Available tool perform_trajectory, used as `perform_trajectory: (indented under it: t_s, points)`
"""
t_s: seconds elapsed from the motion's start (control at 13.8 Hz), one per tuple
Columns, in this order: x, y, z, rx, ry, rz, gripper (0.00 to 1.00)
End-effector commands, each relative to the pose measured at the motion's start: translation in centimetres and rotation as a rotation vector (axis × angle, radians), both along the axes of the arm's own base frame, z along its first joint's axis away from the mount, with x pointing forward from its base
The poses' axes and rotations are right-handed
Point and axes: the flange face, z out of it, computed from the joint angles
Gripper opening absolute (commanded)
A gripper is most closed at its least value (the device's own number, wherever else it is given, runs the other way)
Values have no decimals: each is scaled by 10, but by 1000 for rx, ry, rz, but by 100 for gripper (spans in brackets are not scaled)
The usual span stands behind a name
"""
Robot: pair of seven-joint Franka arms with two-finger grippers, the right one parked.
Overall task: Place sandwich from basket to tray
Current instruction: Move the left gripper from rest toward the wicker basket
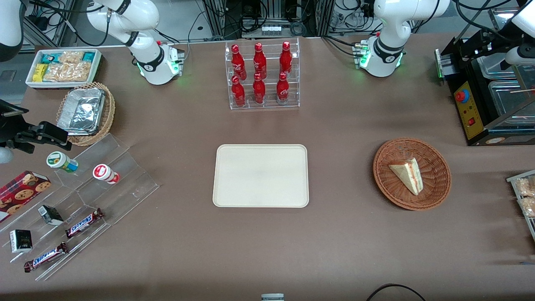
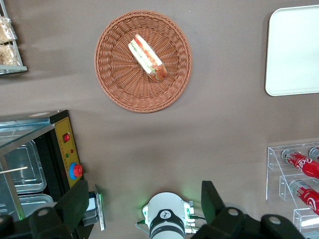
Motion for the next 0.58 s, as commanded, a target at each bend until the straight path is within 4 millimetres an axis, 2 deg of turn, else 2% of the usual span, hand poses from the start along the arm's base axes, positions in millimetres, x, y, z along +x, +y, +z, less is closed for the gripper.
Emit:
perform_trajectory:
  t_s: [0.0, 0.22, 0.51]
  points:
    - [4, 1, 5, 11, 0, -14, 100]
    - [12, 6, -10, 15, 32, 4, 100]
    - [51, 10, -65, 27, 108, 100, 100]
